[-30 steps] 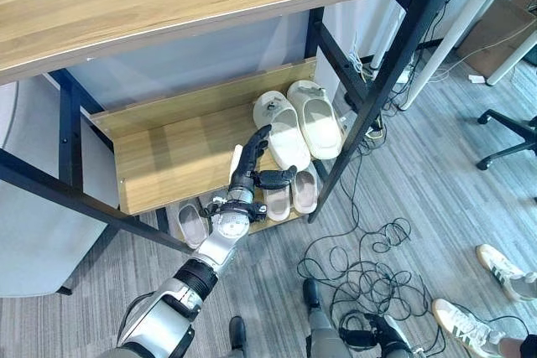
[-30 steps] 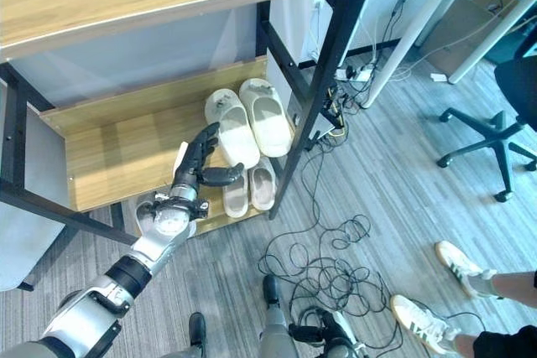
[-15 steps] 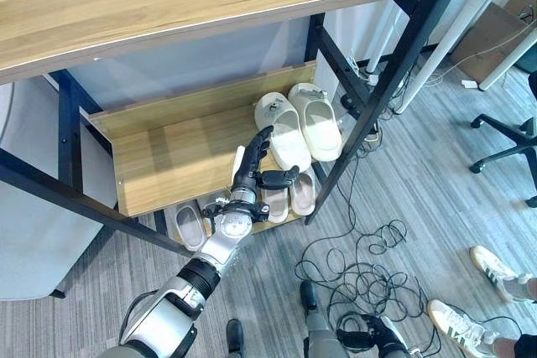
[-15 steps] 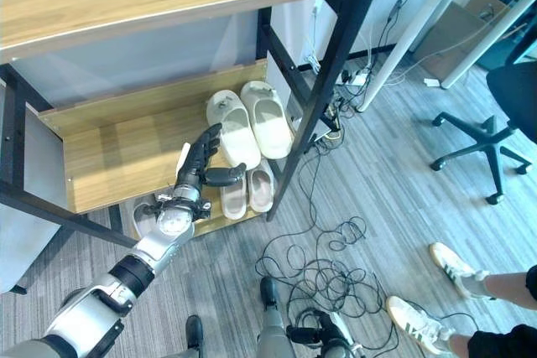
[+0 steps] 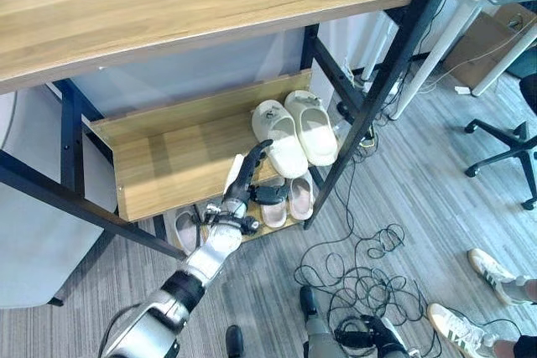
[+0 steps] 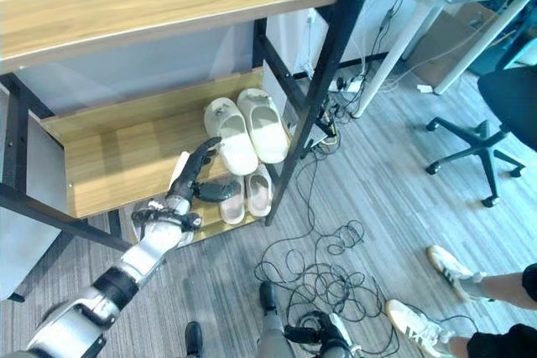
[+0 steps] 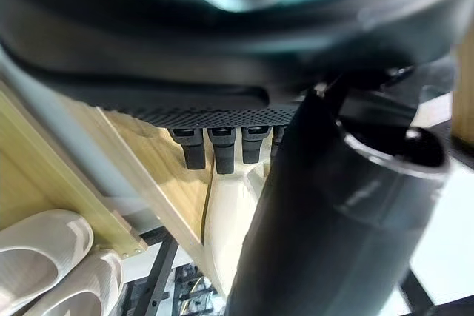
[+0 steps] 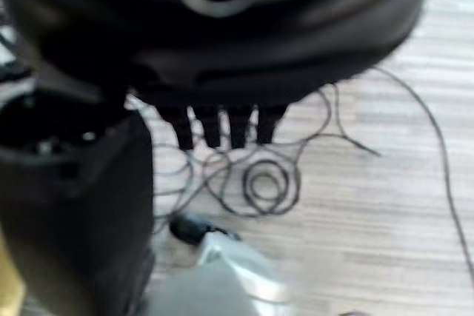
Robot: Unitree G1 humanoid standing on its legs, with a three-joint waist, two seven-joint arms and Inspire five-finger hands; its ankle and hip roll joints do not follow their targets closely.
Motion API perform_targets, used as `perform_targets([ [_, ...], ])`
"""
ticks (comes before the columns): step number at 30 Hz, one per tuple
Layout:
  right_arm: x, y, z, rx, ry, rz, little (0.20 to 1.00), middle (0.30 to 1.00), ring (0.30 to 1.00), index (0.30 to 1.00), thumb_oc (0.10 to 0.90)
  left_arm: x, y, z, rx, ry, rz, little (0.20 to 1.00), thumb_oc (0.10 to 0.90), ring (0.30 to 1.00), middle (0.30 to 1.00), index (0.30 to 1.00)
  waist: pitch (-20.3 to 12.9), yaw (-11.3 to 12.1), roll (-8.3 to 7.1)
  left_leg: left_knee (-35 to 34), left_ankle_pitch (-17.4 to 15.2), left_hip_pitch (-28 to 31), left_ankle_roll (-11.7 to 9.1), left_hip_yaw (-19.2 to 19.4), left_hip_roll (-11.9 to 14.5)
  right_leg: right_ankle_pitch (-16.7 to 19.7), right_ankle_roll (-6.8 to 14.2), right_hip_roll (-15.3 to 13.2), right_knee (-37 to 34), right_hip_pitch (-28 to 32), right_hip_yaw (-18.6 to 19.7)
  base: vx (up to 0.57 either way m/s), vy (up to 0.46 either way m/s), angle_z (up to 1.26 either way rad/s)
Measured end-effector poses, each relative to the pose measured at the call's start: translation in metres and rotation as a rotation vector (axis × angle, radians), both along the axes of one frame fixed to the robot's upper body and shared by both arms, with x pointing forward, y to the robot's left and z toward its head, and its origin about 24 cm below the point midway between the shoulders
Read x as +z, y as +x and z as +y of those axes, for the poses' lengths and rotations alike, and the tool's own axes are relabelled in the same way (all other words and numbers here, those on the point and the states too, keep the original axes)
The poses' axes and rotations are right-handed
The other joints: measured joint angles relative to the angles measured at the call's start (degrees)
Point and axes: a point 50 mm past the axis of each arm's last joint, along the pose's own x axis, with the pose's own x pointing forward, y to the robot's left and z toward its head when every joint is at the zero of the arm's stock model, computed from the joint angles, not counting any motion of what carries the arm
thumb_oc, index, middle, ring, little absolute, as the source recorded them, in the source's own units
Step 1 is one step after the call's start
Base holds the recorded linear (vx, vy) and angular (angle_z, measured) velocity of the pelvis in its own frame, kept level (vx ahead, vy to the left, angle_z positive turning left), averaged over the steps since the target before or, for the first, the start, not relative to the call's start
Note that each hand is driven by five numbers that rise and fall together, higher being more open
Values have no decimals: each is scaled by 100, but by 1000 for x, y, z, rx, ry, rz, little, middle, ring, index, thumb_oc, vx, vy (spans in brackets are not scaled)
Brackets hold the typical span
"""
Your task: Arrange the slippers neatly on the shoe rack.
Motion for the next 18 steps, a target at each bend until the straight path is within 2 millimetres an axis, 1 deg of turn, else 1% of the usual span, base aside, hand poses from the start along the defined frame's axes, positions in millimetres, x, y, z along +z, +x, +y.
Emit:
perform_targets([
  [1,-1,-1,-1,-8,-1,9,900,900,900,900,800,-5,-3,3,6,3,15,900,800,900,900,900,-3,17,15,0,3,58,-1,-8,1,-20,-4,-23,-1,74,-63,94,-2,14],
  [2,-1,-2,0,-9,2,12,900,900,900,900,800,-9,-7,12,25,18,29,900,800,900,900,900,-6,36,20,-1,2,134,0,-21,22,-48,11,-54,-3,159,-124,100,-13,8],
  [4,-2,-2,3,-20,13,12,900,900,900,900,800,-9,-14,20,32,9,28,900,800,900,900,900,-1,37,30,-1,-4,229,-1,-6,50,-52,17,-60,-3,244,-231,84,-16,1],
  [5,-5,-13,4,-38,21,38,900,900,900,900,800,-13,-20,23,38,8,36,900,800,900,900,900,-18,84,72,-2,-63,439,-25,-87,84,-39,-4,-16,-4,483,-324,62,-22,4],
  [7,-7,-19,3,-46,23,53,900,900,900,900,800,-10,-23,23,34,-9,25,900,800,900,900,900,-33,192,97,-3,-91,549,-32,-93,113,-61,-27,0,-4,609,-363,37,-19,8],
  [9,-7,-21,3,-50,27,57,900,900,900,900,800,-10,-28,27,41,-36,26,900,800,900,900,900,-60,184,137,-2,-95,610,-35,-138,135,-60,-46,2,-4,704,-426,13,-25,13],
  [10,-7,-21,3,-46,35,61,900,900,900,900,800,-13,-30,30,50,-57,43,900,800,900,900,900,-82,268,171,-2,-103,658,-32,-159,133,-60,-50,5,-4,761,-437,46,-52,3],
  [11,-7,-20,4,-44,37,62,900,900,900,900,800,-15,-34,30,58,-137,71,900,800,900,900,900,-98,305,187,-3,-113,685,-27,-159,151,-80,-47,8,-4,779,-437,38,-37,2],
  [12,-8,-20,7,-42,46,69,900,900,900,900,800,-22,-50,38,100,-334,133,900,800,900,900,900,-135,317,241,-3,-126,770,-30,-158,173,-169,1,11,-7,884,-464,35,-30,7],
  [13,-10,-28,8,-50,54,89,900,900,900,900,800,-30,-68,42,108,-428,179,900,800,900,900,900,-184,335,278,-6,-152,861,-51,-215,196,-188,-23,38,-45,993,-503,36,-33,18],
  [14,-11,-33,5,-49,52,105,900,900,900,900,800,-37,-77,43,99,-460,220,900,800,900,900,900,-251,499,309,-7,-156,881,-54,-274,183,-197,-34,38,-44,1038,-550,40,-44,23],
  [15,-11,-30,7,-45,57,107,900,900,900,900,800,-42,-87,49,114,-503,255,900,800,900,900,900,-314,637,340,-28,-162,875,-45,-305,242,-258,-44,30,-46,1077,-646,52,-45,22],
  [16,-11,-33,6,-50,56,123,900,900,900,900,800,-44,-101,56,136,-560,270,900,800,900,900,900,-354,645,338,-32,-191,970,-65,-336,266,-270,-37,30,-48,1208,-753,29,-28,24],
  [17,-13,-43,5,-66,57,143,900,900,900,900,800,-48,-112,60,147,-580,294,900,800,900,900,900,-410,665,344,-33,-211,1027,-88,-405,284,-293,-38,57,-48,1309,-770,29,-20,22],
  [18,-14,-48,5,-73,55,153,900,900,900,900,800,-52,-119,62,153,-586,319,900,800,900,900,900,-493,791,351,-33,-230,1071,-90,-420,285,-313,-45,71,-47,1371,-794,27,-29,17],
])
